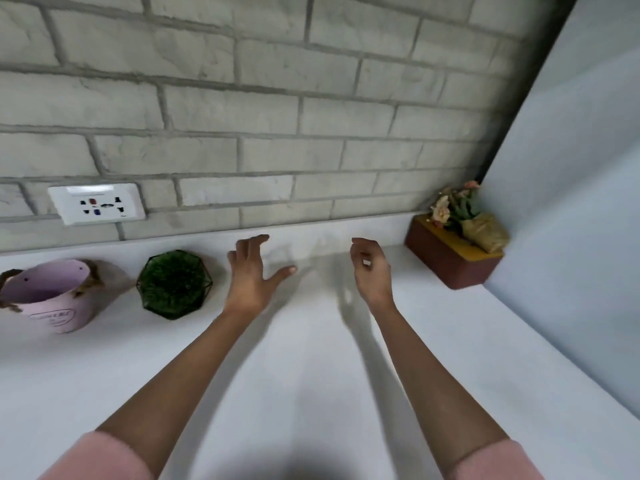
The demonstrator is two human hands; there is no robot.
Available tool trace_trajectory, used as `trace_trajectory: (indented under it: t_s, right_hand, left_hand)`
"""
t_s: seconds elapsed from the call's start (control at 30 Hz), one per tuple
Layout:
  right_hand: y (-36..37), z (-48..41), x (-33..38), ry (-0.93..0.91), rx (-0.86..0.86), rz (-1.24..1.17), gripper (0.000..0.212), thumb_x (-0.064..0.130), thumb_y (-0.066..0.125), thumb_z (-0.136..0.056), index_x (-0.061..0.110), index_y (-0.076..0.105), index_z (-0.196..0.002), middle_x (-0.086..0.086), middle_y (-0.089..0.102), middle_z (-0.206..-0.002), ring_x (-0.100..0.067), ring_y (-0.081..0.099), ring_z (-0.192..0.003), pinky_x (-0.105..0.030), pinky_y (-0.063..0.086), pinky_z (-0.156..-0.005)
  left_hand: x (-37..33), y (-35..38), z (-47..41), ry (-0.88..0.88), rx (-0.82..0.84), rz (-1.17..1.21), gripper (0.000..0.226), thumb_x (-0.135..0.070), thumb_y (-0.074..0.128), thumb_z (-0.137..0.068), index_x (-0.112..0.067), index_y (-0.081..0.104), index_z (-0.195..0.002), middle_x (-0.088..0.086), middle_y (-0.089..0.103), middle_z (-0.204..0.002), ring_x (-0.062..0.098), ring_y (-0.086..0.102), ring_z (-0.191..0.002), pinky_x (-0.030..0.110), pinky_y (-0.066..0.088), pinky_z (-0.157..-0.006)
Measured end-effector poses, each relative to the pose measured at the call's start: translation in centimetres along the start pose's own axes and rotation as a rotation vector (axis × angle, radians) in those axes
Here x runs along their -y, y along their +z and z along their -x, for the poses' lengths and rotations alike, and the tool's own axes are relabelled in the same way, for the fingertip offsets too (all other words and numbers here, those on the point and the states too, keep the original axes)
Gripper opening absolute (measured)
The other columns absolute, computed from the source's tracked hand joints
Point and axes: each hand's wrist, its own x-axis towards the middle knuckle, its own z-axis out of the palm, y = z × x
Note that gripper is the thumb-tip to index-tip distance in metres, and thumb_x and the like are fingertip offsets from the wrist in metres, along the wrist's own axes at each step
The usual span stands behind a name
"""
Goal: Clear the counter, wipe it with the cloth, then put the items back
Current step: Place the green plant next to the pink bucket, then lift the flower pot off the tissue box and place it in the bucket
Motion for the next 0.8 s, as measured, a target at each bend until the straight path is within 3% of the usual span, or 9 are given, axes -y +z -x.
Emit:
trace_trajectory:
  t_s: [0.1, 0.23, 0.3, 0.43, 0.57, 0.63, 0.73, 0.8]
  right_hand:
    - [-6.8, -2.9, -1.8, -0.052, -0.089, 0.124, 0.017, 0.005, 0.051, -0.094, 0.001, 0.06, -0.107, -0.015, 0.062, -0.112, -0.016, 0.057, -0.09, -0.003, 0.044, -0.073]
    - [-15.5, -7.2, -4.8, -0.099, -0.237, 0.348, 0.018, 0.005, 0.053, -0.091, 0.0, 0.062, -0.105, -0.019, 0.061, -0.107, -0.032, 0.058, -0.101, -0.04, 0.047, -0.094]
    - [-17.3, -8.4, -5.3, -0.117, -0.265, 0.395, 0.018, 0.005, 0.054, -0.09, -0.001, 0.062, -0.105, -0.021, 0.058, -0.108, -0.035, 0.056, -0.104, -0.046, 0.045, -0.097]
    - [-24.3, -13.7, -8.0, -0.032, -0.281, 0.529, 0.027, 0.01, 0.055, -0.09, -0.001, 0.059, -0.115, -0.023, 0.053, -0.12, -0.036, 0.049, -0.115, -0.041, 0.038, -0.104]
    - [-27.6, -17.7, -9.4, -0.043, -0.131, 0.598, 0.033, 0.012, 0.053, -0.093, 0.001, 0.056, -0.124, -0.02, 0.055, -0.126, -0.034, 0.046, -0.122, -0.032, 0.032, -0.105]
    - [-28.1, -19.1, -9.6, -0.012, -0.09, 0.556, 0.035, 0.015, 0.054, -0.093, 0.004, 0.055, -0.126, -0.02, 0.054, -0.129, -0.033, 0.047, -0.123, -0.034, 0.036, -0.105]
    - [-28.1, -20.6, -10.0, 0.017, -0.03, 0.557, 0.037, 0.018, 0.051, -0.095, 0.005, 0.051, -0.13, -0.019, 0.052, -0.133, -0.034, 0.046, -0.124, -0.035, 0.036, -0.105]
    - [-28.0, -21.3, -10.6, 0.039, 0.031, 0.59, 0.039, 0.019, 0.047, -0.098, 0.006, 0.046, -0.135, -0.019, 0.05, -0.137, -0.034, 0.044, -0.128, -0.034, 0.033, -0.106]
  left_hand:
    - [-4.5, 5.3, -1.4, -0.011, 0.09, 0.131, 0.061, -0.033, 0.075, -0.076, -0.011, 0.047, -0.126, 0.01, 0.048, -0.12, 0.026, 0.052, -0.1, 0.039, 0.047, -0.086]
    - [-10.1, 14.1, -2.7, -0.046, 0.25, 0.24, 0.052, -0.028, 0.075, -0.077, -0.011, 0.049, -0.119, 0.01, 0.056, -0.11, 0.018, 0.058, -0.078, 0.025, 0.044, -0.07]
    - [-11.4, 16.2, -2.9, -0.064, 0.291, 0.269, 0.049, -0.027, 0.074, -0.078, -0.01, 0.05, -0.117, 0.011, 0.059, -0.106, 0.019, 0.058, -0.075, 0.023, 0.044, -0.067]
    - [-17.3, 25.0, -4.1, -0.076, 0.366, 0.342, 0.043, -0.027, 0.071, -0.081, -0.007, 0.053, -0.115, 0.01, 0.061, -0.098, 0.016, 0.057, -0.075, 0.015, 0.044, -0.064]
    - [-21.3, 30.9, -5.4, -0.046, 0.423, 0.346, 0.043, -0.025, 0.067, -0.085, -0.004, 0.054, -0.12, 0.004, 0.058, -0.095, 0.008, 0.054, -0.072, -0.001, 0.039, -0.058]
    - [-22.7, 33.1, -6.4, -0.074, 0.43, 0.343, 0.042, -0.025, 0.065, -0.086, -0.004, 0.054, -0.121, 0.008, 0.062, -0.099, 0.015, 0.058, -0.08, 0.009, 0.046, -0.068]
    - [-23.8, 35.6, -7.7, -0.149, 0.441, 0.377, 0.04, -0.024, 0.063, -0.088, -0.002, 0.054, -0.121, 0.018, 0.066, -0.109, 0.028, 0.064, -0.097, 0.038, 0.053, -0.088]
    - [-24.2, 37.0, -8.5, -0.184, 0.448, 0.397, 0.041, -0.026, 0.06, -0.09, -0.003, 0.053, -0.124, 0.017, 0.065, -0.116, 0.03, 0.061, -0.107, 0.04, 0.05, -0.095]
